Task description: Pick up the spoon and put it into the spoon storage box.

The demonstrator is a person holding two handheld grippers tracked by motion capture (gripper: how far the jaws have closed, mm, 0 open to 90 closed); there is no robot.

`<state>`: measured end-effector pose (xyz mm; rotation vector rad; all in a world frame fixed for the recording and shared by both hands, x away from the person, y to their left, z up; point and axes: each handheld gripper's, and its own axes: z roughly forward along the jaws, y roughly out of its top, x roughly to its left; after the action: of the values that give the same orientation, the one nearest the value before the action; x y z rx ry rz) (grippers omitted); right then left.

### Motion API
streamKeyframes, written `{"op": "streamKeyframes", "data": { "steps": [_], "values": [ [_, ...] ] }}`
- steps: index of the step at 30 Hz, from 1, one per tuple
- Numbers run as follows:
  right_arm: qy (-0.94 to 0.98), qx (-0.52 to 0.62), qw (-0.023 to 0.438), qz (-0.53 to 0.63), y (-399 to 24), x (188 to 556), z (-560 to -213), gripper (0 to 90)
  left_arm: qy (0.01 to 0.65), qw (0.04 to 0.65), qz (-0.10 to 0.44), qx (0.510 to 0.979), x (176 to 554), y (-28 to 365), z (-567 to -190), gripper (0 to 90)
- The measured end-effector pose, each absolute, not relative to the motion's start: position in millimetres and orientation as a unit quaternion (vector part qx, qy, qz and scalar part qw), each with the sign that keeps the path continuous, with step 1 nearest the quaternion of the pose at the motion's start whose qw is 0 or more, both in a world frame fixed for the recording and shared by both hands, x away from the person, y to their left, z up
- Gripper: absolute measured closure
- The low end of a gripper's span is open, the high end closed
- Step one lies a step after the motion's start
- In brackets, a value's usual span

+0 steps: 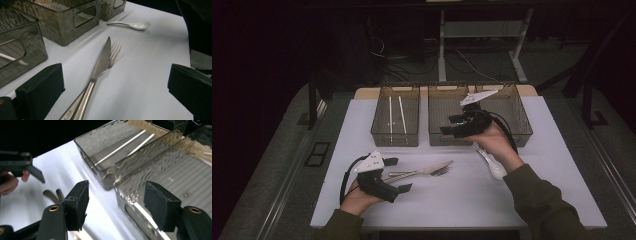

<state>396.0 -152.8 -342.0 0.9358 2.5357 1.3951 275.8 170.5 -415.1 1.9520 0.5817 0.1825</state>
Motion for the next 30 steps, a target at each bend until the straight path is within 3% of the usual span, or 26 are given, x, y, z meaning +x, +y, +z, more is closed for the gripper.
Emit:
{"op": "streamKeyframes", "data": {
  "steps": [30],
  "values": [
    [0.819,0.36,0.066,0.441,-238,327,-387,35.1,0.249,0.522,0.091,0.811,279,175,-419,0.0]
  ]
}}
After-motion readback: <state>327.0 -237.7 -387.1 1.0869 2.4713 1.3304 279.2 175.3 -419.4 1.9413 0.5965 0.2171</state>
